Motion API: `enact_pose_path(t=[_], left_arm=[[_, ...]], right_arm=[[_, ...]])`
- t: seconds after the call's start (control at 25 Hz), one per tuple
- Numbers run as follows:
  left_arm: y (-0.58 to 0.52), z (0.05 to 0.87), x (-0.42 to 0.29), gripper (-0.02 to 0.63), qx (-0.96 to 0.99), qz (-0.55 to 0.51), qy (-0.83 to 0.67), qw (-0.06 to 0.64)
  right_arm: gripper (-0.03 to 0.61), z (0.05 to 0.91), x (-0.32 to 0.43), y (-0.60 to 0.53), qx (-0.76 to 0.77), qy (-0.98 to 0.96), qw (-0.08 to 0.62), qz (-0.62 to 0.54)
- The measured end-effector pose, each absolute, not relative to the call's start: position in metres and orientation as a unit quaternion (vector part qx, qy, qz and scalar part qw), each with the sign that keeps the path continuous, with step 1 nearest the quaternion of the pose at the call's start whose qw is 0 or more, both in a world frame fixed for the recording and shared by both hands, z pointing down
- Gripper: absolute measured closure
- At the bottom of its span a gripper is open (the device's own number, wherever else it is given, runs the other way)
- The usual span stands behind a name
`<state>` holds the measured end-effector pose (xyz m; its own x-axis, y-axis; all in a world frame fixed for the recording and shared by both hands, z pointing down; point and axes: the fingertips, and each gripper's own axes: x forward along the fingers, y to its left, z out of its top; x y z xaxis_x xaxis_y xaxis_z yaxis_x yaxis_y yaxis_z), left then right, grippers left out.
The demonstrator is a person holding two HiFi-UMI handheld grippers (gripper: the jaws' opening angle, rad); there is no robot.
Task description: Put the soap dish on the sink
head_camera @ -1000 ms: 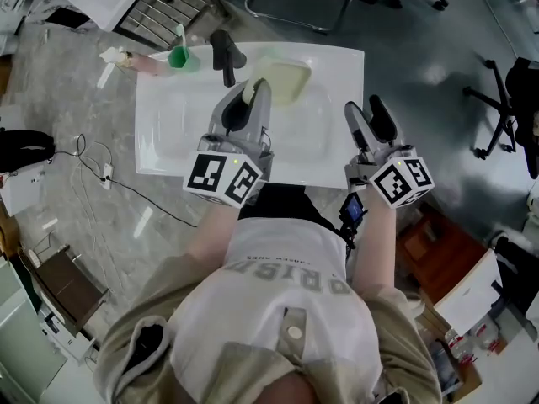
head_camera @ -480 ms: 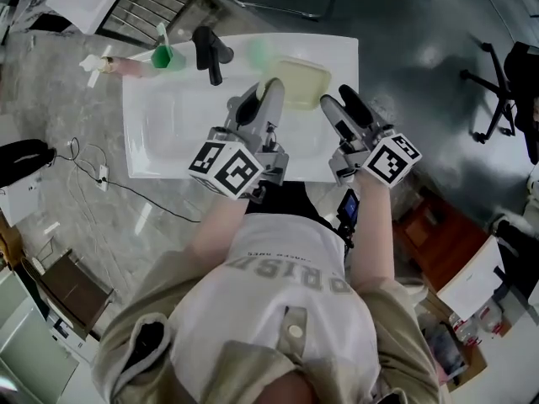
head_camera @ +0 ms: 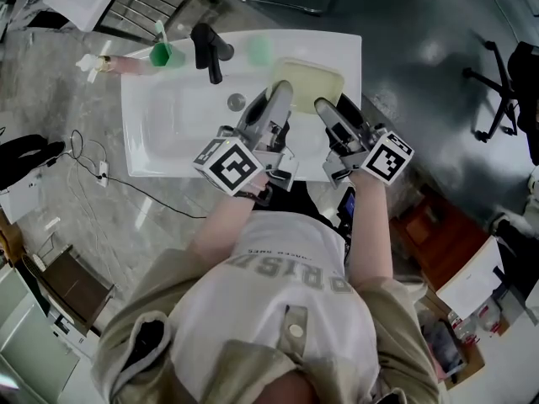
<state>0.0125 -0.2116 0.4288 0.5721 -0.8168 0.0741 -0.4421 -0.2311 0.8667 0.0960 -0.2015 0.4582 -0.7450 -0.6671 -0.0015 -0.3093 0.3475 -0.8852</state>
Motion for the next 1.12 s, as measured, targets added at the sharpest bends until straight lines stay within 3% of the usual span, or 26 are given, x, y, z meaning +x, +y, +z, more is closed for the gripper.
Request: enact_pose_path(t=[0.24,0.48,0.76,1.12], left_arm=[[-0.214,0.434,0.013,0.578,0.734,-0.225,-0.406,0.496],[-0.214,0.441,0.012,0.578,0.728,-0.223,-0.407,0.505],[-0.217,0.448,0.011,0.578,0.733,-0.206,-0.414,0.499],[-0.219,0.457,0.014,0.577,0.739,-0.180,-0.413,0.501]], right_arm=[[0.335,0.455,0.092,-0.203,-0.282,0.788,0.222,-0.500],[0.389,0.459,0.099,-0.201,-0.287,0.781,0.222,-0.508],[0.494,0.460,0.102,-0.203,-0.292,0.786,0.212,-0.502],[0.505,0.470,0.102,-0.204,-0.303,0.780,0.178,-0.518]])
